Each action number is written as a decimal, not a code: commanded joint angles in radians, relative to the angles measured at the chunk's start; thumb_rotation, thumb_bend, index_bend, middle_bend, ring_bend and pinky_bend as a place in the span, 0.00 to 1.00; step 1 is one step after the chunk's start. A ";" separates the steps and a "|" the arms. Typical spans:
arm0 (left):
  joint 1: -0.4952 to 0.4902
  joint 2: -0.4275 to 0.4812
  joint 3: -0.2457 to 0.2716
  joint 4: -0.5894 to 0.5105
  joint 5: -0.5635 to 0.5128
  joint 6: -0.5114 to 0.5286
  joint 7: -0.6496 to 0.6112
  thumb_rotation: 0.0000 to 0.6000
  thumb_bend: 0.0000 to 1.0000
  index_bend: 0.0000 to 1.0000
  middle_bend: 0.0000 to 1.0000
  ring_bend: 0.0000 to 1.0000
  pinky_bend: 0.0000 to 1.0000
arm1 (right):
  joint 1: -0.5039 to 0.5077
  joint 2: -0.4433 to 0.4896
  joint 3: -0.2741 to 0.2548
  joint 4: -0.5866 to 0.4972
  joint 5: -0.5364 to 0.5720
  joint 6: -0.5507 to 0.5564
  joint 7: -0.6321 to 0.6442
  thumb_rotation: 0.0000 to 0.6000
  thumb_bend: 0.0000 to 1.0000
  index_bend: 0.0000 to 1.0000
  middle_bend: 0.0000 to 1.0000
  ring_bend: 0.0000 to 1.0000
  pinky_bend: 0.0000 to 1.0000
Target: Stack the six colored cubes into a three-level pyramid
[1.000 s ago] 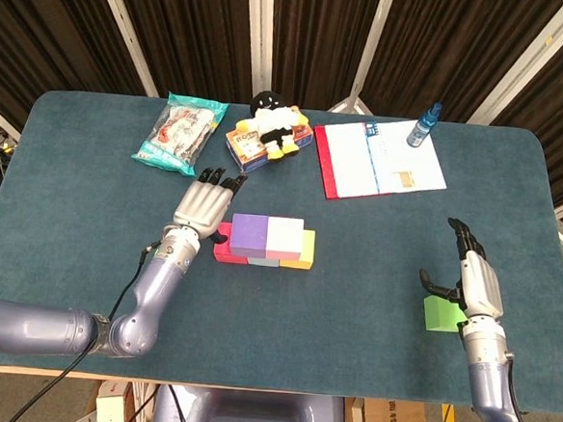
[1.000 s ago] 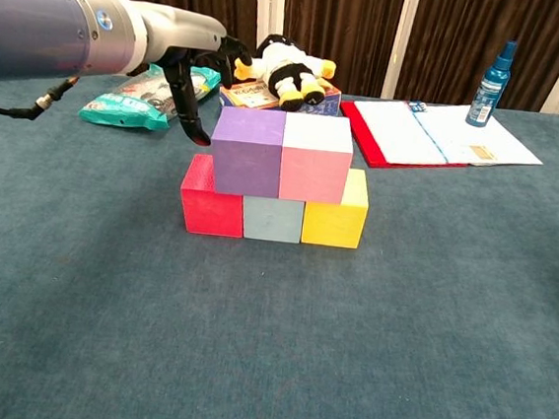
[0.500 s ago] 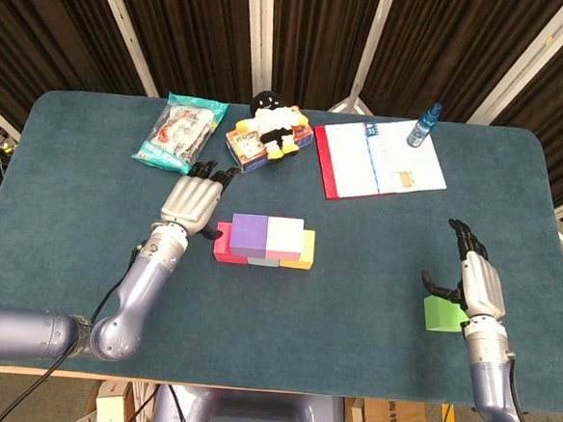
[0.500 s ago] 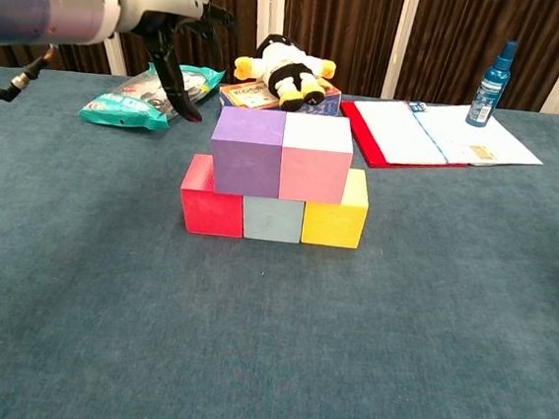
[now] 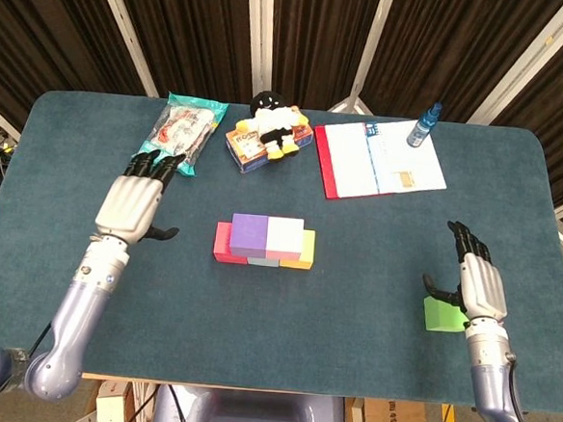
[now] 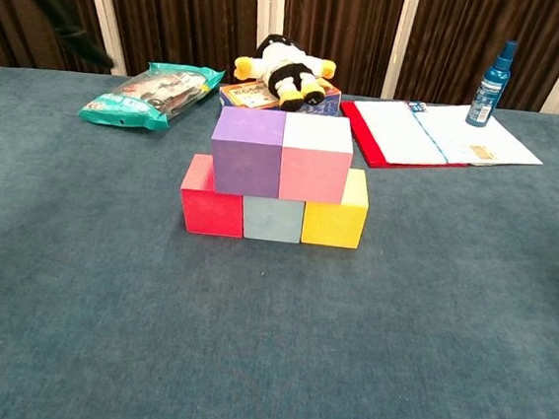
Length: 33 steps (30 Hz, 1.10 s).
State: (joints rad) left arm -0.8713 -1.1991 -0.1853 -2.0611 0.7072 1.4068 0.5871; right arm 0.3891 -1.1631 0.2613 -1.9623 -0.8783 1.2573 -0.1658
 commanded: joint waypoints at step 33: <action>0.382 0.164 0.103 -0.076 0.376 0.101 -0.224 1.00 0.05 0.00 0.06 0.00 0.00 | 0.023 0.105 -0.206 0.058 -0.026 -0.183 -0.202 1.00 0.28 0.00 0.02 0.00 0.00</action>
State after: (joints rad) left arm -0.4903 -1.0346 -0.0819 -2.1367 1.0821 1.5092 0.3629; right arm 0.4122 -1.0463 0.0606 -1.9212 -0.8933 1.0823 -0.3782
